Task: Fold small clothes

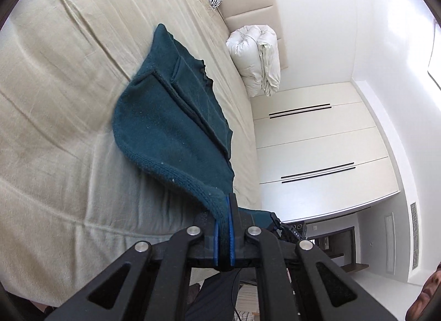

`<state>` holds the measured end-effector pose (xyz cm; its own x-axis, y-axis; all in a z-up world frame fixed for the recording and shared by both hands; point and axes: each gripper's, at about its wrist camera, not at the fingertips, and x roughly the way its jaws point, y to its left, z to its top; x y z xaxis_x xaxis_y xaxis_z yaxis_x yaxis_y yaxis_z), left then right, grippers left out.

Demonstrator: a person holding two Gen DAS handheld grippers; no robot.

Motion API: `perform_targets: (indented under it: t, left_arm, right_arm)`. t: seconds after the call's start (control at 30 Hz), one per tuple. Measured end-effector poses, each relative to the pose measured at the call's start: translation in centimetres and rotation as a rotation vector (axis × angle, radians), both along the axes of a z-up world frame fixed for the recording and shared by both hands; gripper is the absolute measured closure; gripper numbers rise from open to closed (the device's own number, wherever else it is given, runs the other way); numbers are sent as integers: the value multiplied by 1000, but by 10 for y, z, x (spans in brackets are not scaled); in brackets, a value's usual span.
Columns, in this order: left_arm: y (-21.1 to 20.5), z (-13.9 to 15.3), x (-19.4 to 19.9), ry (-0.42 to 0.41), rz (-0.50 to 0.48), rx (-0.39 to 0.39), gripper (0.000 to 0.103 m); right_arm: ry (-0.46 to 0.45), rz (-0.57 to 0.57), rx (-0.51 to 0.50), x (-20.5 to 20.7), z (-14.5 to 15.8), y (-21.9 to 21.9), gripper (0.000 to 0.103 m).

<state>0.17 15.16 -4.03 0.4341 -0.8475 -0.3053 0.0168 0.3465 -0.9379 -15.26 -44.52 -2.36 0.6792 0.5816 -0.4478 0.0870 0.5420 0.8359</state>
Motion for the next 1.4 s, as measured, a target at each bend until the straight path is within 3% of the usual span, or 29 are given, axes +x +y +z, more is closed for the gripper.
perform_targets:
  t: [0.33, 0.6, 1.0, 1.07, 1.1, 1.13, 1.17, 1.23, 1.27, 1.4]
  left_arm:
    - [5, 5, 100, -7, 88, -69, 96]
    - [14, -3, 192, 14, 127, -54, 96]
    - [6, -52, 303, 87, 149, 56, 95]
    - [5, -61, 313, 101, 162, 93, 86]
    - [6, -66, 315, 110, 170, 103, 66]
    - [9, -68, 315, 114, 187, 104, 48]
    - [13, -69, 312, 112, 205, 103, 43]
    - [15, -70, 307, 99, 204, 113, 43]
    - [15, -69, 302, 95, 197, 128, 43]
    - [10, -60, 267, 48, 160, 206, 43]
  right_arm:
    - [-13, -88, 30, 106, 11, -13, 97]
    - [-7, -115, -47, 212, 14, -15, 97]
    - [117, -182, -159, 348, -43, -28, 96]
    - [170, -196, -181, 363, -59, -31, 95]
    - [188, -193, -182, 370, -67, -32, 94]
    - [199, -193, -191, 374, -72, -32, 88]
    - [199, -201, -206, 375, -73, -32, 82]
    - [167, -211, -230, 371, -71, -29, 41]
    - [154, -214, -250, 369, -68, -27, 37]
    - [122, -201, -328, 350, -53, -27, 37]
